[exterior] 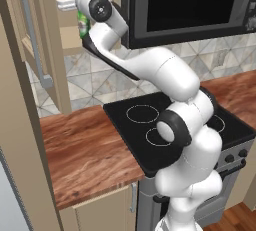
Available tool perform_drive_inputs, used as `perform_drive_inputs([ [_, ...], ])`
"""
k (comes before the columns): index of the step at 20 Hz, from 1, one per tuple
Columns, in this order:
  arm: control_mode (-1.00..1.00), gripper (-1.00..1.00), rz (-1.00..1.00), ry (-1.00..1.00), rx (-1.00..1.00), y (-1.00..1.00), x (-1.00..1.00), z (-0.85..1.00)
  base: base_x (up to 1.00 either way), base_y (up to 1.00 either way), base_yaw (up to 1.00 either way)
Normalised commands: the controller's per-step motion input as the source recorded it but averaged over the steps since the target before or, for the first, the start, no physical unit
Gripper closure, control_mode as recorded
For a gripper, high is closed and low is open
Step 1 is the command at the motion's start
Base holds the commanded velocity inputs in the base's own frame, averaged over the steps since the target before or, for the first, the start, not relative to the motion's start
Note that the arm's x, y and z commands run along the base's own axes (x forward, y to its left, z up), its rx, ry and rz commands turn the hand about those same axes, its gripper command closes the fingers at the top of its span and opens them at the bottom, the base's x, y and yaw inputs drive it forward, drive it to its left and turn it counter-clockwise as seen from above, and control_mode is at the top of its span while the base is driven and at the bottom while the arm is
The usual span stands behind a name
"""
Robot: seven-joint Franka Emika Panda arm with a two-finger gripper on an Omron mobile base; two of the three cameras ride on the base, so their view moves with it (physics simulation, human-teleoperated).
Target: Pick the beer from the counter and place it in the open cabinet.
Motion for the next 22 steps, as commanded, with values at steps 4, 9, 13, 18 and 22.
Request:
perform_drive_inputs([
  [4,-1.00,1.00,0.00,0.00,-0.01,0.00,0.28,-0.22,0.00,0.00,0.00],
  [9,-1.00,1.00,0.00,0.00,-0.03,0.00,0.27,-0.30,0.00,0.00,0.00],
  [13,-1.00,1.00,0.00,0.00,-0.04,0.00,0.35,-0.34,0.00,0.00,0.00],
  [18,-1.00,-1.00,0.00,-0.02,-0.03,0.00,0.41,-0.29,0.00,0.00,0.00],
  [22,-1.00,-1.00,0.00,-0.04,0.00,0.00,0.04,-0.06,0.00,0.00,0.00],
])
